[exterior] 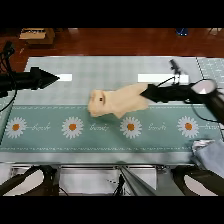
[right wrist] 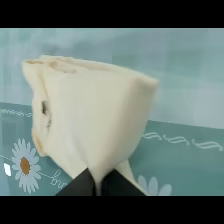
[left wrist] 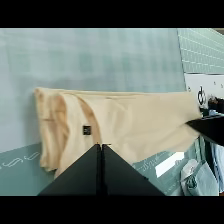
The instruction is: Fold the shirts.
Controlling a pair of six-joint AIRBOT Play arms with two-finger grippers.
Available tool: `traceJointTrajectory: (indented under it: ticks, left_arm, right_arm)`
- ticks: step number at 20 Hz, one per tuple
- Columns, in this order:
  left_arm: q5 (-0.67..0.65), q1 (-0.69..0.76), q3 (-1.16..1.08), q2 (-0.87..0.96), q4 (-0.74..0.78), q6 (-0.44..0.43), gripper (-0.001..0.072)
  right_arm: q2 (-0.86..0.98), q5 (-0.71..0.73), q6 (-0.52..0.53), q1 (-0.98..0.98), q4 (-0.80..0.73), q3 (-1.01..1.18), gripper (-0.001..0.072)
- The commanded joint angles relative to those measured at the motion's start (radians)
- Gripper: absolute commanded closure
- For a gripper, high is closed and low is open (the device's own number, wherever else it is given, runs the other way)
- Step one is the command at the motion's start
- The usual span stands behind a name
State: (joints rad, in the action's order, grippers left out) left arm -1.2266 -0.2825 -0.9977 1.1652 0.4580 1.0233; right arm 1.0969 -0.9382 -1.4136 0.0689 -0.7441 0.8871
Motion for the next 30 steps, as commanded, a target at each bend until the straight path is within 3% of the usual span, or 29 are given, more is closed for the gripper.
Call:
traceJointTrajectory:
  ticks: [1,5,11,15,18,23,29,30]
  left_arm:
    - [0.023,0.000,0.000,0.001,0.004,-0.002,0.0686]
    - [0.057,0.004,0.000,0.023,0.089,-0.002,0.0686]
    - [0.082,0.003,0.000,0.161,0.153,-0.002,0.0686]
    - [0.112,0.003,0.000,0.235,0.153,-0.021,0.0686]
    - [0.119,0.002,0.000,0.259,0.153,-0.061,0.0686]
    - [0.172,0.002,-0.001,0.268,0.153,-0.074,0.0686]
    - [0.185,-0.004,-0.001,0.268,0.153,-0.096,0.0686]
    - [0.184,-0.006,-0.001,0.268,0.153,-0.096,0.0686]
  right_arm:
    - [-0.212,-0.280,-0.101,-0.227,-0.140,0.069,0.0689]
    - [-0.353,-0.507,-0.139,-0.557,-0.229,0.179,0.0690]
    - [-0.358,-0.867,-0.065,-1.010,-0.595,0.269,0.0689]
    - [-0.363,-0.900,-0.082,-1.207,-0.683,0.277,0.0690]
    - [-0.363,-0.892,-0.082,-1.275,-0.841,0.322,0.0690]
    - [-0.364,-0.917,-0.080,-1.289,-1.131,0.344,0.0690]
    - [-0.376,-0.899,0.020,-1.289,-1.321,0.343,0.0687]
    - [-0.377,-0.901,0.020,-1.289,-1.310,0.343,0.0594]
